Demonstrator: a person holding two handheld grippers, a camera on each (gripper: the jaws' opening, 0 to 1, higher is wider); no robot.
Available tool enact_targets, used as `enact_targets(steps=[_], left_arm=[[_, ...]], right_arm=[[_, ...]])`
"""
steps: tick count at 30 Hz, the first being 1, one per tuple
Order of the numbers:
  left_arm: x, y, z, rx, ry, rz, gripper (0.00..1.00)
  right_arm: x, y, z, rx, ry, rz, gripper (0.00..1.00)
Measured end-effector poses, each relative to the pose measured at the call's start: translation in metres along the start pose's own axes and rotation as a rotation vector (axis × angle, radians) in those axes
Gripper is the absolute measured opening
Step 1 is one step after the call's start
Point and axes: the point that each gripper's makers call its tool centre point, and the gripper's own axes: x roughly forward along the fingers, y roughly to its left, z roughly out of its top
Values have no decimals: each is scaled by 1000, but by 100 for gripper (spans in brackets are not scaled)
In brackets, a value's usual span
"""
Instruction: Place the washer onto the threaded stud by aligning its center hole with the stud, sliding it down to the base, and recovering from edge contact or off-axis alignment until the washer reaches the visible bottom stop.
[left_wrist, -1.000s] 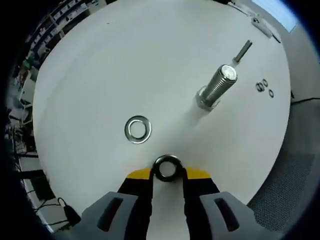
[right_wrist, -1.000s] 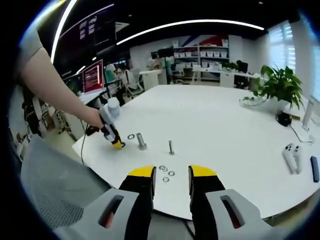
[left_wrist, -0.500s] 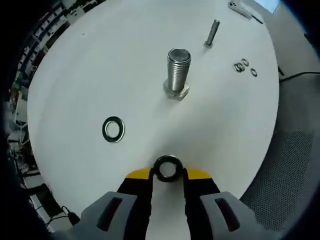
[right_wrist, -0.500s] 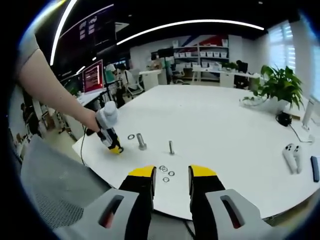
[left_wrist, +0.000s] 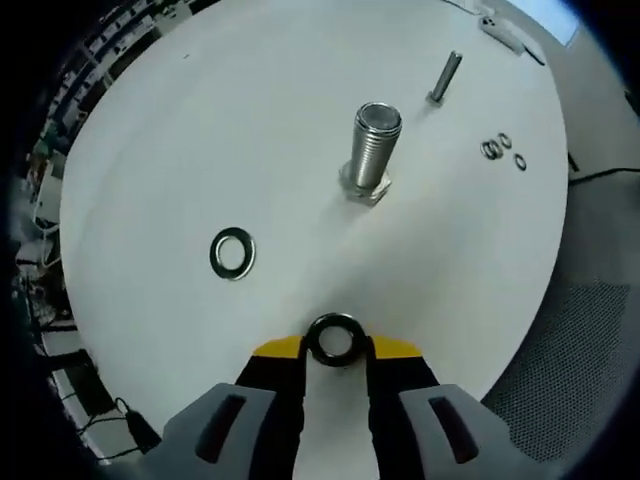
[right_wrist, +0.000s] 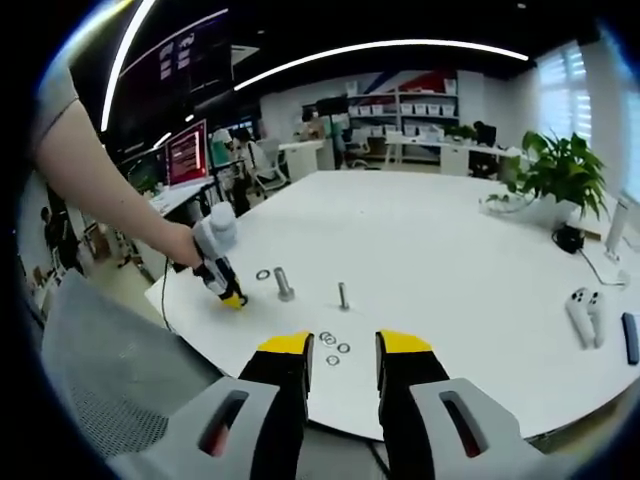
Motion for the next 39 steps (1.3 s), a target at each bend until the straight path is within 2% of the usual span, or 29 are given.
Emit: enact_targets(steps=[5,19,25,29,39], left_arm=[[1,3,2,-80,-13,2,19],[-1,-2,4,-52,-53,-2,19],[-12,-4,21,-48,-104,-12,19],[-23,-2,38,9,-141,-10,19],[-51,0,80,13,-257,-21,19]], right_arm=[[0,1,0,-3,2,4,27],[1,1,-1,-7,8,7,27],[1,2,-1,-7,8,8,27],[1,2,-2,-9,9,8,27],[1,1,-2,-13,11,6,26]])
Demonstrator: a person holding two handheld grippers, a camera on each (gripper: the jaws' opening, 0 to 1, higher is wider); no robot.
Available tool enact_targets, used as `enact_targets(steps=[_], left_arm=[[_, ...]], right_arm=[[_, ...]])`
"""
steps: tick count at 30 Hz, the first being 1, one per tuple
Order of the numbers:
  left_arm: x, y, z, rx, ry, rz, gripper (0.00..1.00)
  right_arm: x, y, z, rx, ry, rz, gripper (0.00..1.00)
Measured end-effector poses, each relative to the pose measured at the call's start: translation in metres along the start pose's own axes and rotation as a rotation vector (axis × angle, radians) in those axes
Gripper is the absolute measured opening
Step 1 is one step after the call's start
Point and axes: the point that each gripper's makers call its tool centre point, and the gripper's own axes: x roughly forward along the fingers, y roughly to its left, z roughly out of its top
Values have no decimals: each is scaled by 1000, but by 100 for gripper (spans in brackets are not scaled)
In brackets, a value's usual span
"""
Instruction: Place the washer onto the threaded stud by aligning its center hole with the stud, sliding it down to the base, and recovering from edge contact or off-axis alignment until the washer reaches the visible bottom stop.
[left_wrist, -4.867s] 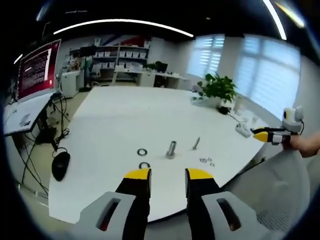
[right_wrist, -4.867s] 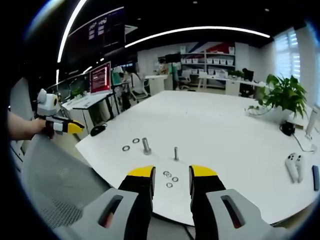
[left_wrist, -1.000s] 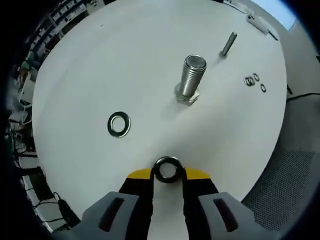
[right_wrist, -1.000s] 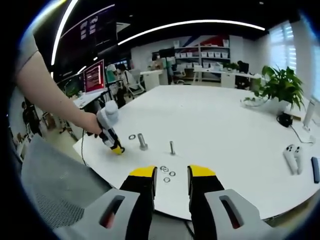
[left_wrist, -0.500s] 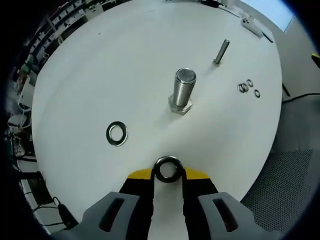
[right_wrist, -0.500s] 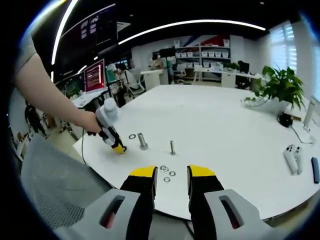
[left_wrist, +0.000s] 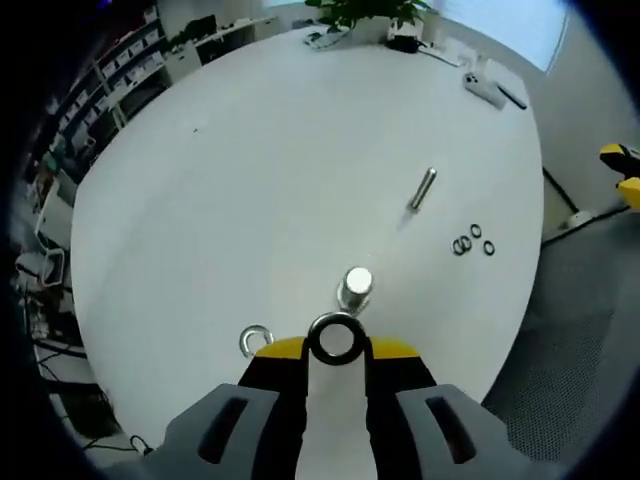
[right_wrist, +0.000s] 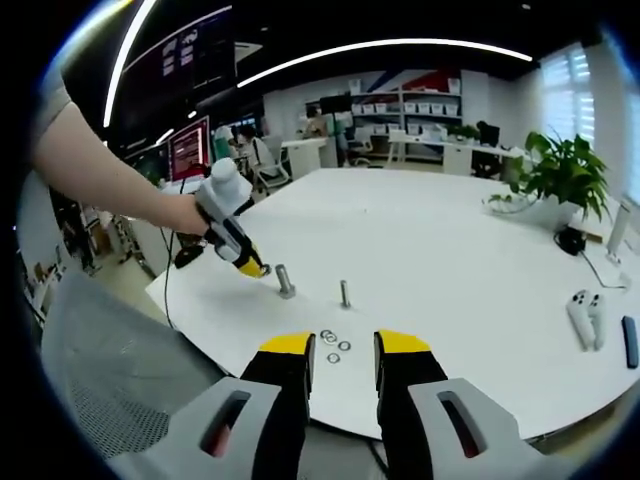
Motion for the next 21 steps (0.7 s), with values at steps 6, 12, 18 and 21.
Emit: enact_targets(steps=[6,12,18,21], left_arm=[[-6,-4,18,-28,-42,-29,19],[-3,-4,27,0,-28,-27,19],[5,-12,30,77,11,-37,19],[8,-12,29,117,42,-25,19]], right_arm=[[0,0,0,-1,0,-1,26],[0,-1,0,1,-3,-5,26],[0,-2,0,2,-2,-7,26],[0,-2,0,3,-2,-8,26]])
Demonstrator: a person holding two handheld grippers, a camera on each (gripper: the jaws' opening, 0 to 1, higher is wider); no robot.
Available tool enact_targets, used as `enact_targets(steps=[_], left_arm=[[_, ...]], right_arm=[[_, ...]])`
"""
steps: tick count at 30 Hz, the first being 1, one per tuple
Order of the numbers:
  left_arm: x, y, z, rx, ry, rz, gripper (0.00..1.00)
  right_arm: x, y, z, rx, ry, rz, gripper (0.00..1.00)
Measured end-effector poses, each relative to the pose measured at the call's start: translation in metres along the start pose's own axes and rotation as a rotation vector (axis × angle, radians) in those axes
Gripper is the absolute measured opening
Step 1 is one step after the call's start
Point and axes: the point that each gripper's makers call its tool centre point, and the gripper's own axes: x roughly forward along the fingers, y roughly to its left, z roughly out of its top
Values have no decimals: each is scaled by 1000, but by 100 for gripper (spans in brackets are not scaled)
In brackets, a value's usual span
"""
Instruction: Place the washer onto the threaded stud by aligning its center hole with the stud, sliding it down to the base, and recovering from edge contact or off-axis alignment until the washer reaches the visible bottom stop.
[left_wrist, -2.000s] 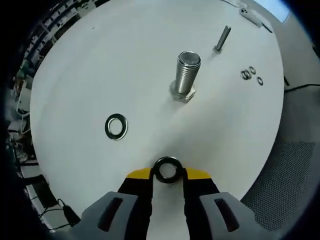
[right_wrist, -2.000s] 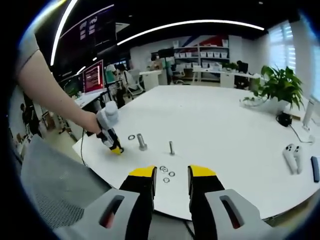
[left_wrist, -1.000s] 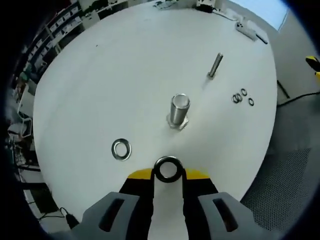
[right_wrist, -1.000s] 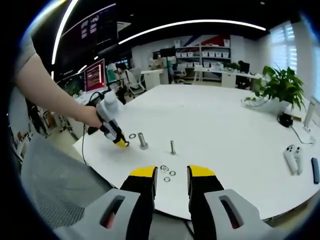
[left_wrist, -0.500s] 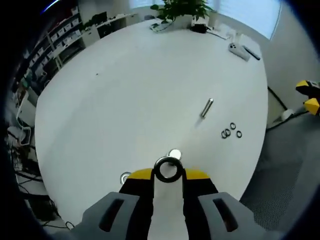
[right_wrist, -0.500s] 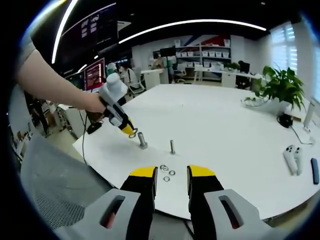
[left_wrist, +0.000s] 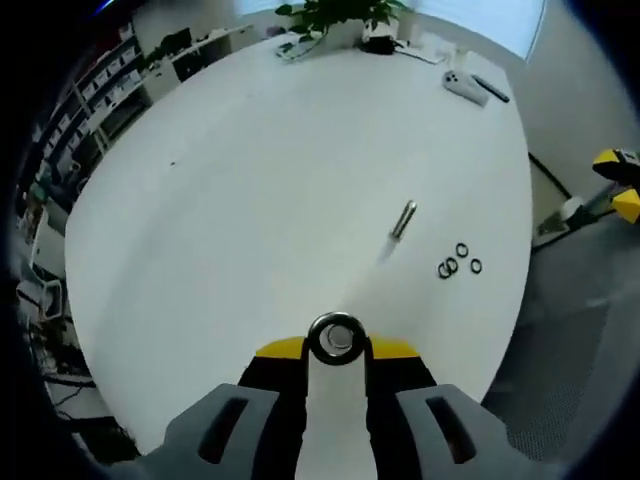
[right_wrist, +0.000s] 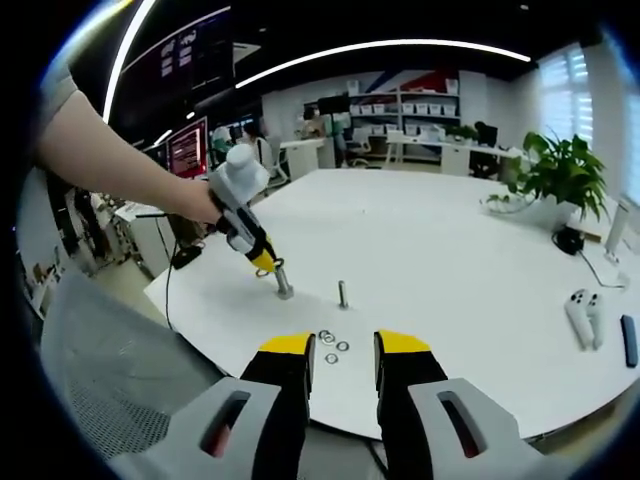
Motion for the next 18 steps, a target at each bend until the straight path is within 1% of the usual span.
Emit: enact_targets(steps=[4,6,7,11,16,18], left_arm=[[4,0,2,-2,11,-13,19],[6,-3,1,22,25,-20,19],[8,-3,-1,50,41,-13,19],[14,-3,-1,54,49,-13,19],[26,-3,-8,121,94,-4,19],[32,-3,-7,124,100,-6,19]], right_arm=[[0,0,0,0,-2,-2,26],[0,-1,0,1,-1,-4,26],[0,-1,0,1,-1,-5,26],[-1,-1,0,0,1,-4,26],[0,0,-2,-4,12,-3,26],[0,0,-3,-6,17,-3,26]])
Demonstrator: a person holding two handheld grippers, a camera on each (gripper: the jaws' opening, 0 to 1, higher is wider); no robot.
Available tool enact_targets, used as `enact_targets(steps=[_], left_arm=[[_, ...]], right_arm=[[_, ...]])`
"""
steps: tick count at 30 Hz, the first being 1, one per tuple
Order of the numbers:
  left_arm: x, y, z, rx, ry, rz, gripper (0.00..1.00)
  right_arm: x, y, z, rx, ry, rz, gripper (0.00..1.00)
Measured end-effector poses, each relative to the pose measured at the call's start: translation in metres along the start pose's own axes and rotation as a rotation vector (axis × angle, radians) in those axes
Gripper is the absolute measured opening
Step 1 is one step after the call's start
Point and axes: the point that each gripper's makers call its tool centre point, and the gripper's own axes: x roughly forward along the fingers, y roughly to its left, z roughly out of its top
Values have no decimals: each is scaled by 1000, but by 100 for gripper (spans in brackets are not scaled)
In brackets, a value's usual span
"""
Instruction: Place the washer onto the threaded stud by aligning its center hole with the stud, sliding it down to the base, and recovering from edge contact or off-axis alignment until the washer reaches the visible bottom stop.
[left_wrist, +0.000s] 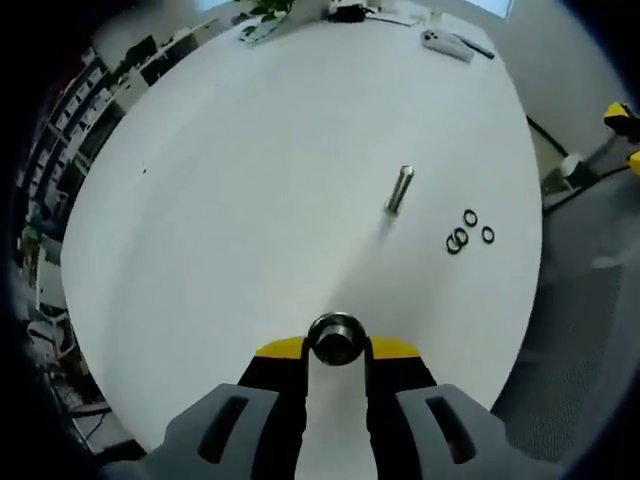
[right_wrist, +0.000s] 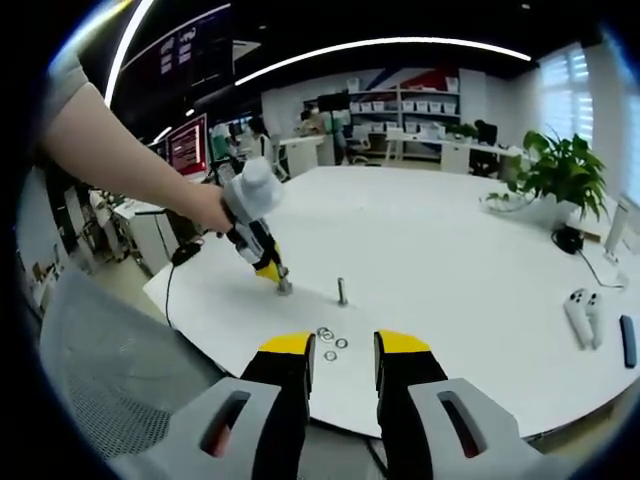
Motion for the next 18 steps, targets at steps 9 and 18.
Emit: enact_targets(steps=[9,18], left_arm=[[14,-4,-6,35,40,-1,19],[13,-8,-9,37,44,-5,19]], right_arm=[[1,0,-3,-3,15,2,26],[1,-1,-2,1,14,-6,26]])
